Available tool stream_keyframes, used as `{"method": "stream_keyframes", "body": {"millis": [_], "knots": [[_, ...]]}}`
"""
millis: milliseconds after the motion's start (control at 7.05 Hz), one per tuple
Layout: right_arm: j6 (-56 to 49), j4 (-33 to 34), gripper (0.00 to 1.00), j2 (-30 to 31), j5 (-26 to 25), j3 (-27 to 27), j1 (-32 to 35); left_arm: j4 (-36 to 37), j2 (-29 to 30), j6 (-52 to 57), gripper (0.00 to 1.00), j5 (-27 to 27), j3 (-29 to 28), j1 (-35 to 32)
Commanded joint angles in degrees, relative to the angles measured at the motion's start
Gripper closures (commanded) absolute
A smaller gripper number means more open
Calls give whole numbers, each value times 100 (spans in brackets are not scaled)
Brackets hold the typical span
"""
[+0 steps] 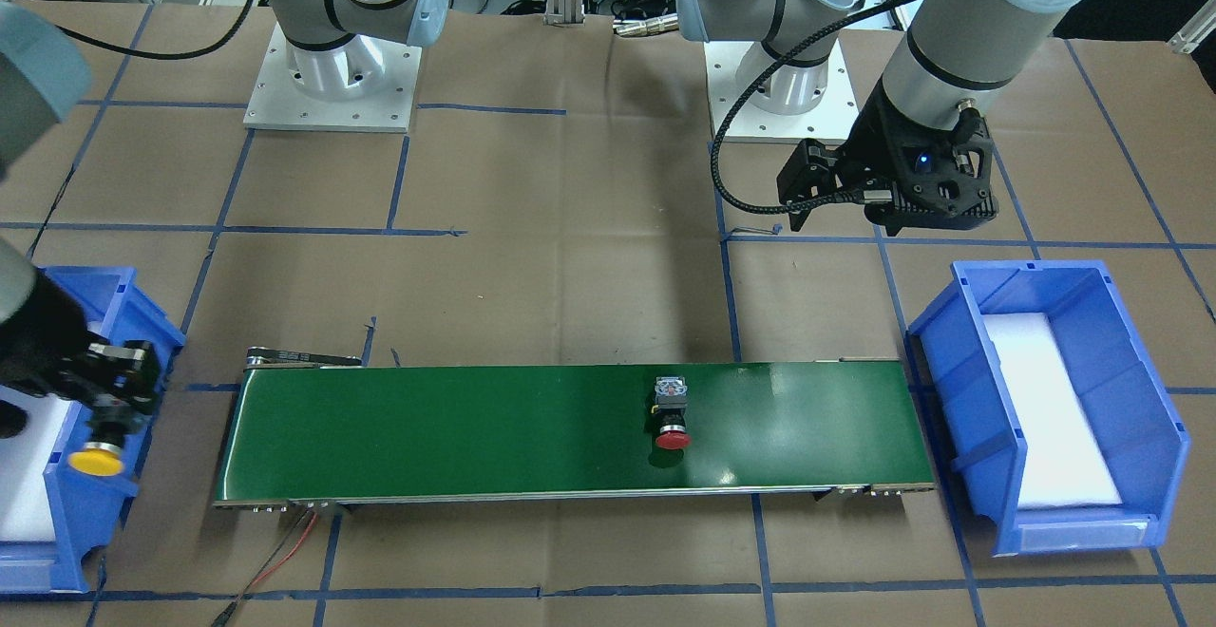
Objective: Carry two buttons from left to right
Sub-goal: 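Carry the yellow button into the empty blue bin and lower it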
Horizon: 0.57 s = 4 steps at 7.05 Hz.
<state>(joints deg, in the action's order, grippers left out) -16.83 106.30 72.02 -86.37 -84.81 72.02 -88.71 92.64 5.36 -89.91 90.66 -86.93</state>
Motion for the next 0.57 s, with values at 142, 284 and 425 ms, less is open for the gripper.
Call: {"method": "stream_keyframes", "body": {"millis": [142,284,425], "knots": [[-1601,-233,99,180,41,-401,-1548,3,0,9,0,0,-14,0],[-1665,-67,99,302,102,-1005,-1708,3,0,9,0,0,-14,0],[-1727,631,99,303,111,-1481,-1709,-6,9,9,0,0,-14,0]]}}
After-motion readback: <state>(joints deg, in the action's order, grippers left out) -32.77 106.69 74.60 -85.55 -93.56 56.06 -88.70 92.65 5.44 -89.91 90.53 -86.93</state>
